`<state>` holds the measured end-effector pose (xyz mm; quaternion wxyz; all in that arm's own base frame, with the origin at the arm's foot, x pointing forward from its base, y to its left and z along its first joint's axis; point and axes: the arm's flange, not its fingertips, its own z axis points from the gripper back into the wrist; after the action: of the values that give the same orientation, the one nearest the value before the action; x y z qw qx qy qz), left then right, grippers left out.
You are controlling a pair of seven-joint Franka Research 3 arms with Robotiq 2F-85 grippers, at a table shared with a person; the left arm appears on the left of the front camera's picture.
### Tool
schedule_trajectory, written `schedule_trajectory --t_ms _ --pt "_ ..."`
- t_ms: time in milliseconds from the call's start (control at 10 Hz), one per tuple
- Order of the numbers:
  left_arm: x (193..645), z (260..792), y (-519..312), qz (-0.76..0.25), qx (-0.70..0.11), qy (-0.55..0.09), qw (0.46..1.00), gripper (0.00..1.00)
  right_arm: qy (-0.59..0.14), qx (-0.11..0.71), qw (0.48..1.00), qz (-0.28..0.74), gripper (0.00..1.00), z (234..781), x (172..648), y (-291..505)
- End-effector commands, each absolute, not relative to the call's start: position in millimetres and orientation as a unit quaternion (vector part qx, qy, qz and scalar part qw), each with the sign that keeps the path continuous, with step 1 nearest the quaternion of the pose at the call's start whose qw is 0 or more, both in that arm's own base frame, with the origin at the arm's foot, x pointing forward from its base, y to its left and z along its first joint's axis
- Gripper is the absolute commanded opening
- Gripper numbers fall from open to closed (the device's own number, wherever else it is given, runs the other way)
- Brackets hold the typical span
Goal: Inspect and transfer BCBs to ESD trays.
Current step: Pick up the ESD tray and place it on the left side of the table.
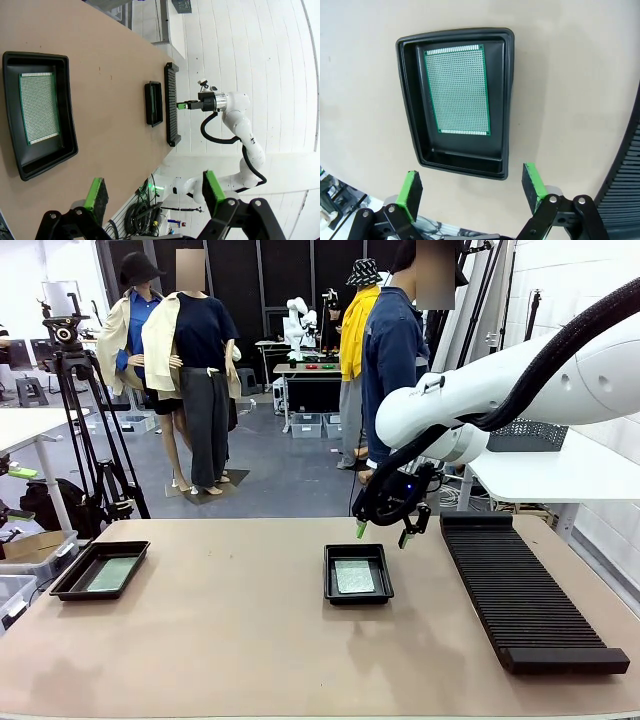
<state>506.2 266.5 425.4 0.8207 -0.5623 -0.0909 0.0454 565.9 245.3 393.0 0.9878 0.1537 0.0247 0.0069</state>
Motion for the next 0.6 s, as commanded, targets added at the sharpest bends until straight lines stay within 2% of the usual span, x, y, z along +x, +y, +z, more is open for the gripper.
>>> schedule_trajectory --t_ms 0,200,500 --pt "505 428 265 0.050 -0.559 -0.091 0.822 1.00 0.024 0.155 0.988 0.006 1.00 394 566 245" --pt "505 434 249 0.031 -0.552 -0.084 0.829 1.00 0.025 0.154 0.988 0.007 1.00 393 566 245" --pt "500 461 200 0.014 -0.517 -0.094 0.850 1.00 0.023 0.211 0.977 0.008 1.00 412 555 196"
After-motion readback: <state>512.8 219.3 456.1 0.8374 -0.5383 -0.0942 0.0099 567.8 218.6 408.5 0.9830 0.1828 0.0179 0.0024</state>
